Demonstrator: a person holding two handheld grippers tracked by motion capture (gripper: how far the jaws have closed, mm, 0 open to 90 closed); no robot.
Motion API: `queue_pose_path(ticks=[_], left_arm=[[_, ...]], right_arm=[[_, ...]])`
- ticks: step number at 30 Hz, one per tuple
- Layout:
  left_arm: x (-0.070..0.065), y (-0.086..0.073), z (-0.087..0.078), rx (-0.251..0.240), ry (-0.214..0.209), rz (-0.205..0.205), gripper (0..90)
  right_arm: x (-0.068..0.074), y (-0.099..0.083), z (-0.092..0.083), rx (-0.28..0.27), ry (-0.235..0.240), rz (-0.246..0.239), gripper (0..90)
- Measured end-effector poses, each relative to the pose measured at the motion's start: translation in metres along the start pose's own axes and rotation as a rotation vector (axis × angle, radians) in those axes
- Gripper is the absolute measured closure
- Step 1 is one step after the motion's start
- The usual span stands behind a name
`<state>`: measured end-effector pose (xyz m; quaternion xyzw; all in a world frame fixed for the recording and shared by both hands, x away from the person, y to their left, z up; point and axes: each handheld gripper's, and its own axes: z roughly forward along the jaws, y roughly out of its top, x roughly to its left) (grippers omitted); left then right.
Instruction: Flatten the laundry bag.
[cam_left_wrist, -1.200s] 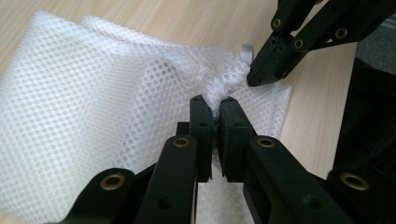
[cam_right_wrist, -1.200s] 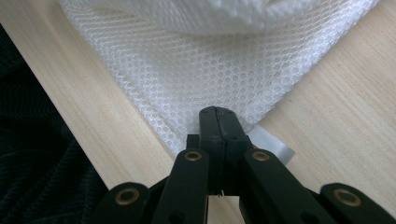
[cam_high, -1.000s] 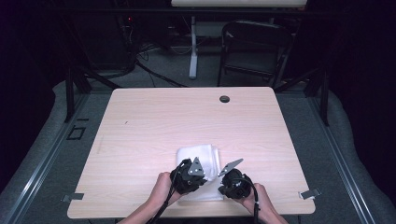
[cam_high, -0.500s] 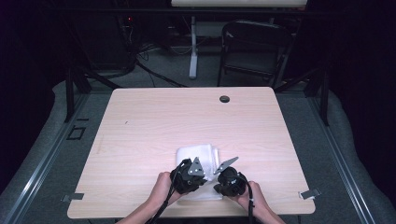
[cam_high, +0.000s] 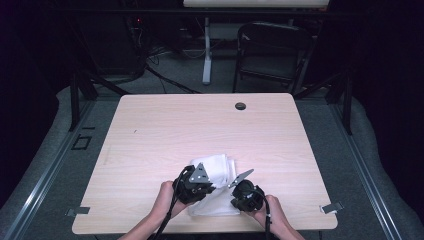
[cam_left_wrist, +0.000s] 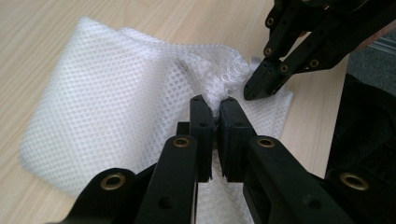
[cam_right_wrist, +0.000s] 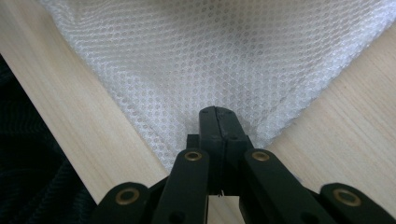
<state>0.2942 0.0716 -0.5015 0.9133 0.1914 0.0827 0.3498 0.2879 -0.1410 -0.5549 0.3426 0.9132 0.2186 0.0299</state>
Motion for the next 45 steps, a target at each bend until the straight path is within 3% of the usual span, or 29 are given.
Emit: queue_pose_path(ticks=[6,25,45], left_arm=[[0.004,-0.003,-0.008,-0.025,0.016,-0.028,85.7],[0.011,-0.012,-0.026,-0.056,0.07,-0.057,85.4],[0.014,-0.03,-0.044,-0.032,0.127,-0.088,85.4]], right_arm=[[-0.002,-0.002,-0.002,0.017,-0.005,0.005,90.0],[-0.002,-0.009,-0.007,0.028,-0.044,0.004,90.0],[-0.003,-0.012,-0.009,0.049,-0.074,0.012,90.0]])
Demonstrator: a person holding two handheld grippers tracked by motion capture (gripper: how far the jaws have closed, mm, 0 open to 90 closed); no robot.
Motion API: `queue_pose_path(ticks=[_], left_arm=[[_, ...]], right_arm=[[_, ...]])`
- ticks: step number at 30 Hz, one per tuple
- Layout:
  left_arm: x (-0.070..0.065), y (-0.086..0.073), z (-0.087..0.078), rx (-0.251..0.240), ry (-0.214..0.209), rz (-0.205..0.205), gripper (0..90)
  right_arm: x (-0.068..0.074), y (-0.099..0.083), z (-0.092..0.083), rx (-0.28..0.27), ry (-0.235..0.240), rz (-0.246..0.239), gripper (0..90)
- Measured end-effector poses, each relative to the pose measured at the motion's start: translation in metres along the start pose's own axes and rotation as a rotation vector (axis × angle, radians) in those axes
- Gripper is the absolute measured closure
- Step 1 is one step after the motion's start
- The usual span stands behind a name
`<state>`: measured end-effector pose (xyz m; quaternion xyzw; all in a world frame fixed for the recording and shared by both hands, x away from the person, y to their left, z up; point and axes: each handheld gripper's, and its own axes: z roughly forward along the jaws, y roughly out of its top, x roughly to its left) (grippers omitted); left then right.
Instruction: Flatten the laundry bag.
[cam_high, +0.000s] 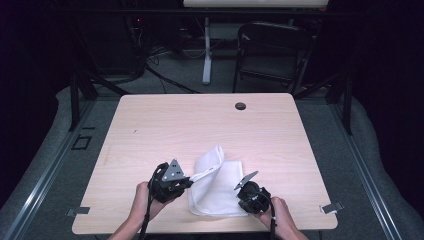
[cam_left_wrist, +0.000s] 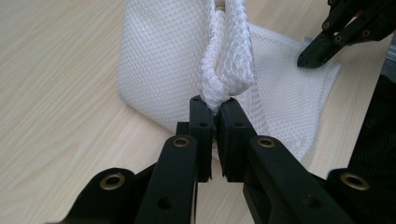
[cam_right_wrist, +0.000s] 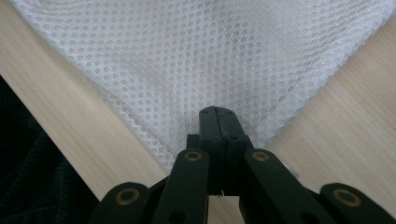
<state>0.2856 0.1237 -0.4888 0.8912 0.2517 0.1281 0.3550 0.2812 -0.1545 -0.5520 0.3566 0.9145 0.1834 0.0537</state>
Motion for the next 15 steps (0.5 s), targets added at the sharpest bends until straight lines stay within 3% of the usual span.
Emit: queue_pose_path(ticks=[15], left_arm=[[0.003,-0.018,-0.002,0.07,0.04,-0.044,85.7]], right_arm=[[-0.008,-0.005,-0.004,0.027,-0.02,0.045,90.0]])
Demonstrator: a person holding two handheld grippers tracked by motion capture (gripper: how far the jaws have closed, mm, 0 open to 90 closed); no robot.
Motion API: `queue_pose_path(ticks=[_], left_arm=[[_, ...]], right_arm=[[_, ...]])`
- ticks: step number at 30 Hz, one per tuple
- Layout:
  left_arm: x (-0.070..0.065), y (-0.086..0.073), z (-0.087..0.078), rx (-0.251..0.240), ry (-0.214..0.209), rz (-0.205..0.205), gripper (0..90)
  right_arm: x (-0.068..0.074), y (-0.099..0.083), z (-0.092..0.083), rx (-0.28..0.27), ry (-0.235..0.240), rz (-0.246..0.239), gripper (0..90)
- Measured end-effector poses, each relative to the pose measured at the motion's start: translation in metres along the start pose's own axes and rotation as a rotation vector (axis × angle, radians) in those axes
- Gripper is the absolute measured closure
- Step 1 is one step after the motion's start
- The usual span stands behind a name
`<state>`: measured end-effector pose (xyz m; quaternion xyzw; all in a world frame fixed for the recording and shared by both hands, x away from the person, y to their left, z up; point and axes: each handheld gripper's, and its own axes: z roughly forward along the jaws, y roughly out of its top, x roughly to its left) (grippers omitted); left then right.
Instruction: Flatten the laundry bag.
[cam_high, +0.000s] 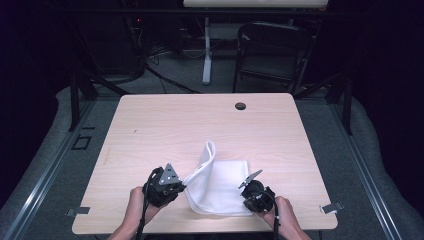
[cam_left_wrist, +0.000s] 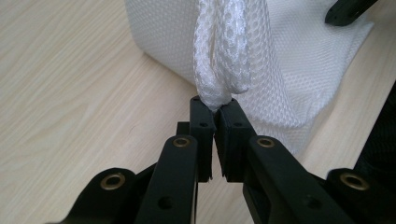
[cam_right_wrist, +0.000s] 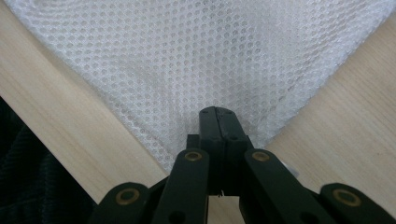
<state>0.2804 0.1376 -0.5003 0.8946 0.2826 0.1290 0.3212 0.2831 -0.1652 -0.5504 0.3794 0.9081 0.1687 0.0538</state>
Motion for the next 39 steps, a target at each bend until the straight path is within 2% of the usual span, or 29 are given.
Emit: queue_pose_path(ticks=[13,26,27,30,32,33,34,35,36,37,39], left_arm=[[0.007,-0.012,-0.001,0.071,-0.015,-0.027,85.9],[0.014,-0.024,-0.002,0.152,-0.046,-0.056,85.1],[0.014,-0.025,-0.002,0.155,-0.04,-0.061,84.9],[0.016,-0.028,-0.003,0.17,-0.056,-0.068,83.8],[0.018,-0.03,-0.004,0.17,-0.067,-0.079,80.2],[0.019,-0.032,-0.005,0.173,-0.09,-0.081,73.9],[0.02,-0.033,-0.006,0.17,-0.099,-0.084,73.9],[0.021,-0.035,-0.008,0.17,-0.104,-0.092,62.5],[0.022,-0.037,-0.009,0.168,-0.114,-0.091,62.5],[0.023,-0.039,-0.011,0.165,-0.115,-0.096,61.2],[0.025,-0.041,-0.016,0.155,-0.106,-0.118,52.5]], right_arm=[[-0.007,-0.001,-0.001,0.001,-0.004,0.015,90.0],[-0.008,0.0,-0.001,0.013,-0.006,0.001,90.0],[-0.008,-0.001,0.0,-0.005,0.013,0.014,90.0],[-0.011,-0.001,-0.001,0.005,0.017,0.009,90.0],[-0.011,-0.001,-0.001,0.0,0.016,0.018,90.0],[-0.012,-0.001,-0.001,0.0,0.012,0.013,90.0],[-0.012,-0.001,-0.001,0.0,0.012,0.013,90.0],[-0.012,-0.001,-0.001,0.005,0.006,0.001,90.0],[-0.012,-0.001,-0.001,0.005,0.006,0.001,90.0],[-0.011,-0.001,-0.001,0.0,0.009,-0.001,90.0],[-0.012,-0.001,0.0,-0.015,0.02,0.005,87.9]])
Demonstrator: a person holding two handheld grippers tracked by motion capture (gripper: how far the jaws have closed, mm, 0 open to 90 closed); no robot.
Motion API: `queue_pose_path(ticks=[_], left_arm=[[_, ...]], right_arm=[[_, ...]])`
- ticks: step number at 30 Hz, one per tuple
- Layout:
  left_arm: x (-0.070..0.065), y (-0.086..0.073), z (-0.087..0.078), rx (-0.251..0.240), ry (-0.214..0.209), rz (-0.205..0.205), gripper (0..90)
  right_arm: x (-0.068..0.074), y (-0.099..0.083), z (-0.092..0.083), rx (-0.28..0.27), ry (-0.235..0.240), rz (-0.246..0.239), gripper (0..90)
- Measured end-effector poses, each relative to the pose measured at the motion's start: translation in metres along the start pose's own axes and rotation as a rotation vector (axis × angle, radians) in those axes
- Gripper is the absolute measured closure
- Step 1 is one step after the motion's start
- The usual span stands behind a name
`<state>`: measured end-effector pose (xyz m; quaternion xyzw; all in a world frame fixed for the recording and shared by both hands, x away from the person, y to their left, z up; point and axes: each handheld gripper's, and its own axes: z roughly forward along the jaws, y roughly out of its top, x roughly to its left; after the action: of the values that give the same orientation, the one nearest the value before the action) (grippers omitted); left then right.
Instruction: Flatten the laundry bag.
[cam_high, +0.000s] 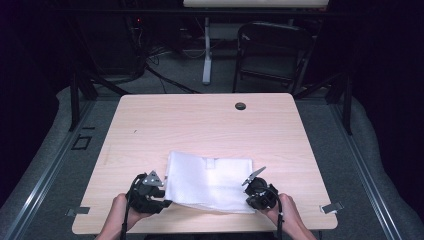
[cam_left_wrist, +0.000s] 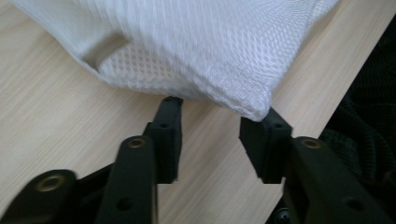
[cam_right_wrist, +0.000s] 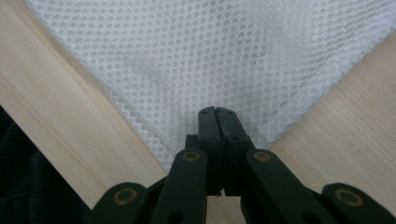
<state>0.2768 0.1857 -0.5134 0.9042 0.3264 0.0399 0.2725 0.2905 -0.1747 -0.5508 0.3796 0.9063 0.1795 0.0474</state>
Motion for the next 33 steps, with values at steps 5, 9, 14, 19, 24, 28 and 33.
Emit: queue_pose_path(ticks=[5,9,14,19,24,28,33], left_arm=[[0.003,-0.002,-0.006,-0.022,0.016,-0.021,39.2],[0.001,0.0,-0.009,-0.045,0.031,-0.025,29.9],[-0.001,-0.001,-0.011,-0.036,0.052,-0.027,22.8],[-0.002,0.003,-0.008,-0.052,0.032,-0.011,16.8],[-0.006,0.01,-0.003,-0.072,0.01,0.006,16.5],[-0.005,0.017,0.006,-0.063,0.002,0.022,14.9],[-0.005,0.031,0.02,-0.057,-0.01,0.049,14.9]], right_arm=[[-0.002,0.001,-0.004,0.007,0.009,-0.039,78.8],[-0.002,0.002,-0.01,-0.023,0.021,-0.059,68.0],[-0.003,0.001,-0.013,-0.023,0.044,-0.07,58.4],[-0.001,0.002,-0.016,-0.043,0.055,-0.106,54.6],[0.006,0.004,-0.015,-0.059,0.075,-0.136,51.3],[0.013,0.006,-0.01,-0.05,0.072,-0.171,50.1],[0.019,0.009,-0.001,-0.013,0.061,-0.191,55.9]])
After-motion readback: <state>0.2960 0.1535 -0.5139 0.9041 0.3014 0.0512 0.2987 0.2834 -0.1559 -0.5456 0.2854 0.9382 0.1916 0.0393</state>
